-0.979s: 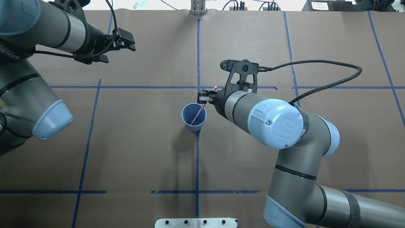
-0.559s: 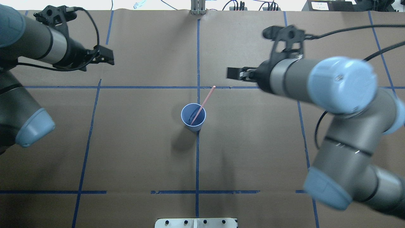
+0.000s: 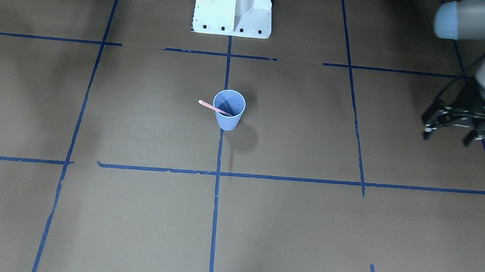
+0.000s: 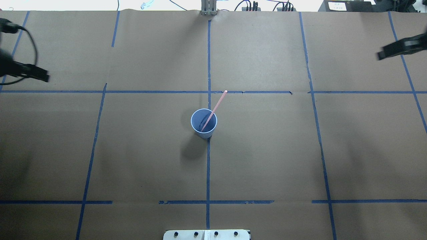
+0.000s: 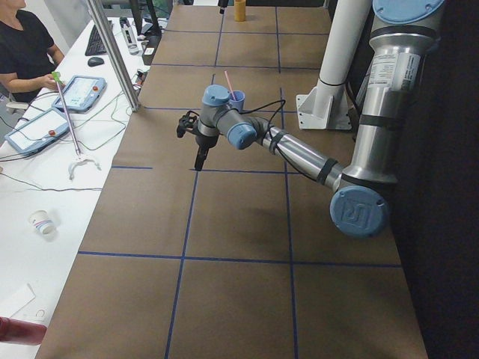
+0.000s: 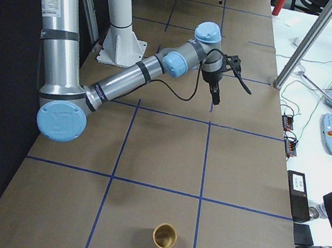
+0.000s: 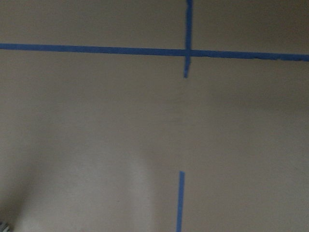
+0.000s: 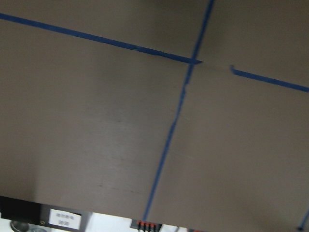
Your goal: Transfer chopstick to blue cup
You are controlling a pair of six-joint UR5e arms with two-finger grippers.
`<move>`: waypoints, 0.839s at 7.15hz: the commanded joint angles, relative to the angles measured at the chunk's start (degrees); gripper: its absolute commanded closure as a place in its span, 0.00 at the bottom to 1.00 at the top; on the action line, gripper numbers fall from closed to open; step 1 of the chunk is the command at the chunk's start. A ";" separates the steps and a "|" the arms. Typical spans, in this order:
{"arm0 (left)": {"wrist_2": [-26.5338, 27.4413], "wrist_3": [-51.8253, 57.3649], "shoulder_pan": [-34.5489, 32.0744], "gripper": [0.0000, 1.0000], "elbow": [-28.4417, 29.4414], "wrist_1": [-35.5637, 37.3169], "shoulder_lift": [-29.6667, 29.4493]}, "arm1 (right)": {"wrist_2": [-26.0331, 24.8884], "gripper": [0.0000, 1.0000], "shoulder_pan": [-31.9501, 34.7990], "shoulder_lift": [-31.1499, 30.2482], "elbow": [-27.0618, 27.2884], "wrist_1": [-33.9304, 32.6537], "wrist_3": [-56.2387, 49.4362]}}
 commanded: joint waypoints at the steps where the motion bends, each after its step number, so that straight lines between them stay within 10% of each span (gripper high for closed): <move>1: -11.63 20.24 -15.20 0.00 8.34 1.09 1.76 | 6.48 0.00 12.80 -1.37 -12.25 -8.58 -28.59; 6: -13.63 39.84 -24.15 0.00 17.28 10.91 -1.05 | 7.63 0.00 15.73 -0.58 -23.42 -16.45 -38.98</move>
